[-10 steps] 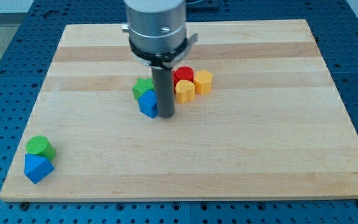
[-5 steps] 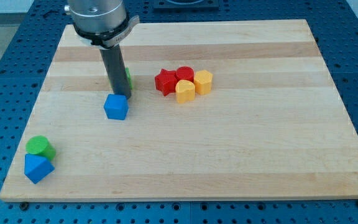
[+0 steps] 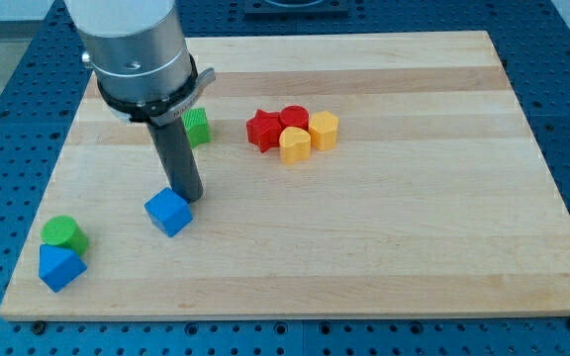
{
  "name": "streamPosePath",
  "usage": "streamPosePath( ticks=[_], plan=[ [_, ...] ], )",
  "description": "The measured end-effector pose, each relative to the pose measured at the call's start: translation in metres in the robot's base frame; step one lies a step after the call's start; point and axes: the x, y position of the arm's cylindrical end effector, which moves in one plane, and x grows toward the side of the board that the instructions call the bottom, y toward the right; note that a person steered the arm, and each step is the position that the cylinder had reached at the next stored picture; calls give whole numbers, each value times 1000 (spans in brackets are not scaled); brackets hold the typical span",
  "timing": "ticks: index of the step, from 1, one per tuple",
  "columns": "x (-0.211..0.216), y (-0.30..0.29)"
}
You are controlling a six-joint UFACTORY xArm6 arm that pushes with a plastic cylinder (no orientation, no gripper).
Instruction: Slide the blue cube to the green circle
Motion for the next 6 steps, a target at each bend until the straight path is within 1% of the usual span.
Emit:
streamPosePath(
  ticks=[3,4,6],
  plan=[
    [49,8],
    [56,-2],
    [57,-42]
  ],
)
